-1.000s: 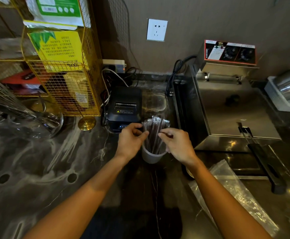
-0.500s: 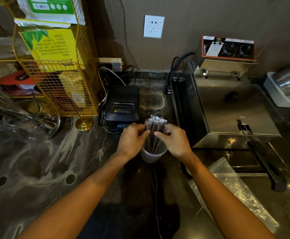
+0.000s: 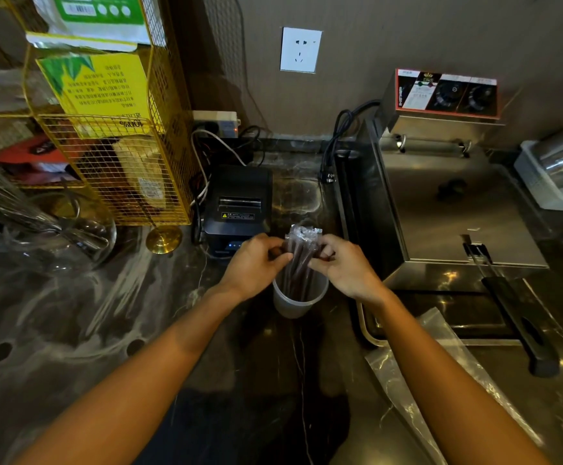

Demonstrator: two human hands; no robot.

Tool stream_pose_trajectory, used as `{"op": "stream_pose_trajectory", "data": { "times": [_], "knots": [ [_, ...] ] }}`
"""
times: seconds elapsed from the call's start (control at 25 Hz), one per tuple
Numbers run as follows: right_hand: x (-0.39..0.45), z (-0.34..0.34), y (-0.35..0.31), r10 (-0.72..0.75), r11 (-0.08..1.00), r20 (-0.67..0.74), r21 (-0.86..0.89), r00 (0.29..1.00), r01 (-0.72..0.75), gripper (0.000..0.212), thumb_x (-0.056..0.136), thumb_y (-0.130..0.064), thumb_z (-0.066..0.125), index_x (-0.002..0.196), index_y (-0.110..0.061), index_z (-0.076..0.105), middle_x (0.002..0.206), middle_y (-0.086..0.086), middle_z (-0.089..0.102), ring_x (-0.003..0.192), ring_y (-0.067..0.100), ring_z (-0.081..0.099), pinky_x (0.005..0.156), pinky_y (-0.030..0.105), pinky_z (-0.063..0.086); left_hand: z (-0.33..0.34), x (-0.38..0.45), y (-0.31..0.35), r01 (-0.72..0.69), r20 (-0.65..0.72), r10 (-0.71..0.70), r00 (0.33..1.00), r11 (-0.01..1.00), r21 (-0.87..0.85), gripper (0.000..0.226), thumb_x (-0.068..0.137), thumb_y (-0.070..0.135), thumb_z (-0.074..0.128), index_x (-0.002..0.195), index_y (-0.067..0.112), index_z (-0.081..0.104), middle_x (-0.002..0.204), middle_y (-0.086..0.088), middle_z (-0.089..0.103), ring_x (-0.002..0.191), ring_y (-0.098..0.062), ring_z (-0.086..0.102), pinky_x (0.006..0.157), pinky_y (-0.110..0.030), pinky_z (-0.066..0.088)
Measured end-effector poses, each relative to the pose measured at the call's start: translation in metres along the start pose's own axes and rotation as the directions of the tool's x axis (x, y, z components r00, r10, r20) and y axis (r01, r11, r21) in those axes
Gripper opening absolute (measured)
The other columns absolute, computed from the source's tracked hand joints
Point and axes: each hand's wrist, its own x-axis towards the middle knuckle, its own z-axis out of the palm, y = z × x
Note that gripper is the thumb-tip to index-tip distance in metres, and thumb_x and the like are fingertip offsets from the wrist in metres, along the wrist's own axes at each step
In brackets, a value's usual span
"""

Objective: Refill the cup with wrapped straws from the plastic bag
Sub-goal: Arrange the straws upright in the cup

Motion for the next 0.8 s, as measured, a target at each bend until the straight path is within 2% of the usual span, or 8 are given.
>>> {"op": "stream_pose_trajectory", "data": {
  "times": [0.08,0.16,0.24,0.32,0.48,0.64,0.8],
  "knots": [
    [-0.003,0.002,0.006,0.029,0.997,-0.058,0.069,0.998,-0.025,0.027,0.095,-0.017,0.071,0.12,-0.026,0.066,0.089,-0.005,0.07,0.088,0.005,0.071,0.08,0.027,0.057,0.003,-0.002,-0.009,0.045,-0.04,-0.046,0.998,0.999,-0.024,0.021,0.094,0.029,0.069,0.115,0.026,0.071,0.104,0.004,0.063,0.085,-0.008,0.065,0.079,-0.031,0.058],
    [-0.006,0.002,0.011,0.037,0.994,-0.102,0.11,0.994,-0.026,0.009,0.096,-0.019,0.071,0.102,-0.025,0.07,0.09,-0.005,0.071,0.083,0.002,0.07,0.073,0.024,0.055,0.006,-0.004,-0.013,0.079,-0.019,-0.08,0.997,0.995,-0.056,0.04,0.087,0.036,0.074,0.126,0.03,0.067,0.11,0.005,0.06,0.083,-0.009,0.065,0.08,-0.037,0.061],
    [-0.009,0.002,0.012,0.029,0.995,-0.117,0.094,0.993,-0.018,0.013,0.097,-0.021,0.069,0.087,-0.029,0.068,0.086,-0.007,0.07,0.07,-0.005,0.066,0.062,0.018,0.048,0.012,-0.006,-0.007,0.068,-0.023,-0.069,0.997,0.998,-0.012,0.057,0.08,0.048,0.079,0.132,0.033,0.061,0.115,0.011,0.055,0.088,-0.005,0.062,0.076,-0.028,0.058],
    [-0.01,0.002,0.011,0.037,0.997,-0.12,0.073,0.992,-0.028,0.016,0.099,-0.024,0.067,0.086,-0.032,0.068,0.085,-0.01,0.07,0.064,-0.011,0.064,0.06,0.015,0.044,0.018,-0.006,0.0,0.056,-0.082,-0.052,0.995,0.998,0.043,0.066,0.076,0.056,0.08,0.134,0.033,0.058,0.114,0.014,0.049,0.094,0.0,0.056,0.073,-0.015,0.046],
    [-0.013,-0.003,0.007,0.037,0.997,-0.105,0.076,0.994,-0.029,0.014,0.101,-0.022,0.064,0.091,-0.031,0.07,0.079,-0.013,0.067,0.06,-0.017,0.061,0.058,0.012,0.041,0.027,-0.002,0.006,0.098,-0.181,-0.08,0.98,0.991,0.091,0.048,0.087,0.048,0.075,0.127,0.027,0.063,0.11,0.015,0.047,0.092,-0.002,0.053,0.068,-0.01,0.038],
    [-0.011,-0.004,0.011,0.07,0.993,-0.179,0.102,0.981,-0.052,0.009,0.097,-0.022,0.07,0.1,-0.029,0.066,0.088,-0.011,0.069,0.066,-0.002,0.063,0.06,0.015,0.043,0.027,-0.003,-0.002,0.099,-0.167,-0.088,0.982,0.994,0.057,0.039,0.088,0.047,0.073,0.12,0.026,0.066,0.11,0.008,0.056,0.088,-0.005,0.06,0.07,-0.017,0.048],
    [-0.009,-0.01,0.016,0.047,0.997,-0.204,0.067,0.978,-0.034,0.007,0.096,-0.023,0.071,0.096,-0.016,0.069,0.095,-0.005,0.072,0.06,0.0,0.063,0.053,0.017,0.046,0.024,-0.007,-0.01,0.106,-0.171,-0.107,0.979,0.994,-0.017,0.045,0.083,0.053,0.075,0.119,0.028,0.069,0.106,0.006,0.061,0.088,-0.004,0.062,0.077,-0.031,0.059]
  ]
}}
